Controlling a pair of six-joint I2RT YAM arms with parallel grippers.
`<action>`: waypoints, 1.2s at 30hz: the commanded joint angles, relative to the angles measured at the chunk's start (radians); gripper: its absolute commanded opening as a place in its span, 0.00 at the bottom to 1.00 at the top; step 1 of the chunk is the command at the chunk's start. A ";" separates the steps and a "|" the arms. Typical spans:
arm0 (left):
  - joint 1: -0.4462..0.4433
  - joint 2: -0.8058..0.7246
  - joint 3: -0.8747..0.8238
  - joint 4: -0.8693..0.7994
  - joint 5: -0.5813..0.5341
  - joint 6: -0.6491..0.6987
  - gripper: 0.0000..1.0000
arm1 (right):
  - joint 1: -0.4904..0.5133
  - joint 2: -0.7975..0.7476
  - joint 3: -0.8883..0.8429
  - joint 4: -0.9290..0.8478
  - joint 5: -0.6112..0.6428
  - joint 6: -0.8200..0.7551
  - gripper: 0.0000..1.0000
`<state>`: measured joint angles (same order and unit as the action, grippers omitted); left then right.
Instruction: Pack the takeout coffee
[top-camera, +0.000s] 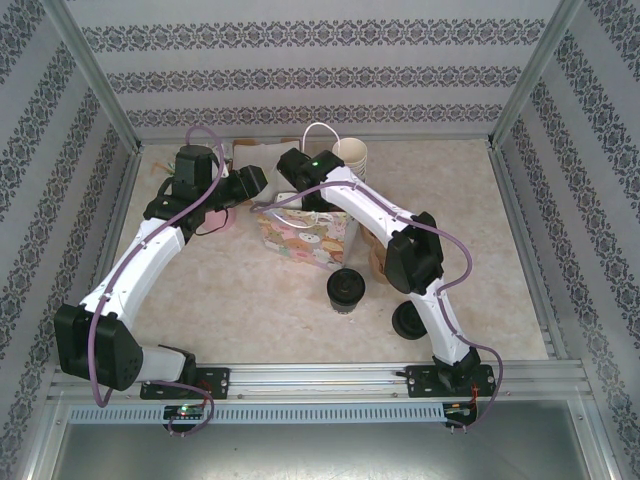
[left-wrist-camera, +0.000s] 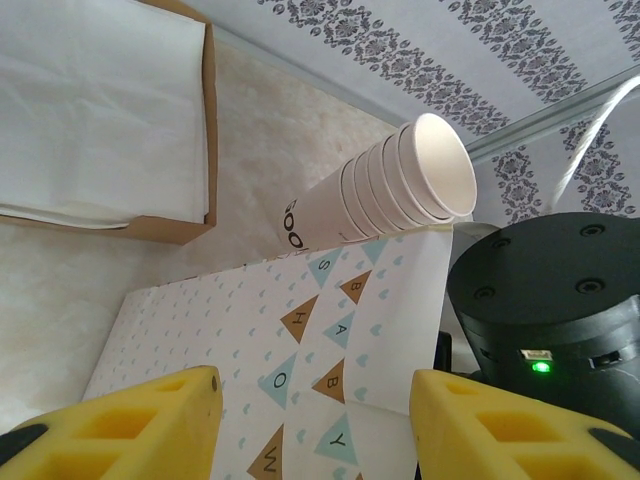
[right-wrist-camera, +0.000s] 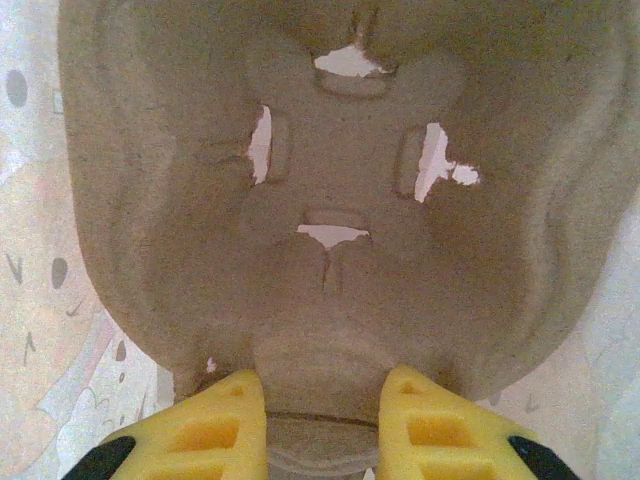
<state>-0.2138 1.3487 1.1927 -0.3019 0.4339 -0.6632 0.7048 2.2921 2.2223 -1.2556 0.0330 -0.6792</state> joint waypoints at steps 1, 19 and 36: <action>0.004 0.011 0.010 -0.014 0.019 -0.003 0.53 | -0.003 0.035 0.023 -0.036 -0.040 0.038 0.14; -0.018 0.021 0.038 -0.019 0.011 -0.027 0.51 | -0.005 0.028 0.102 -0.134 0.087 0.186 0.12; -0.035 -0.039 0.042 -0.001 -0.063 -0.063 0.52 | -0.007 0.038 0.110 -0.074 0.095 0.254 0.11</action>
<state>-0.2363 1.3521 1.2198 -0.3031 0.3981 -0.7109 0.7029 2.3077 2.3241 -1.3304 0.1108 -0.4507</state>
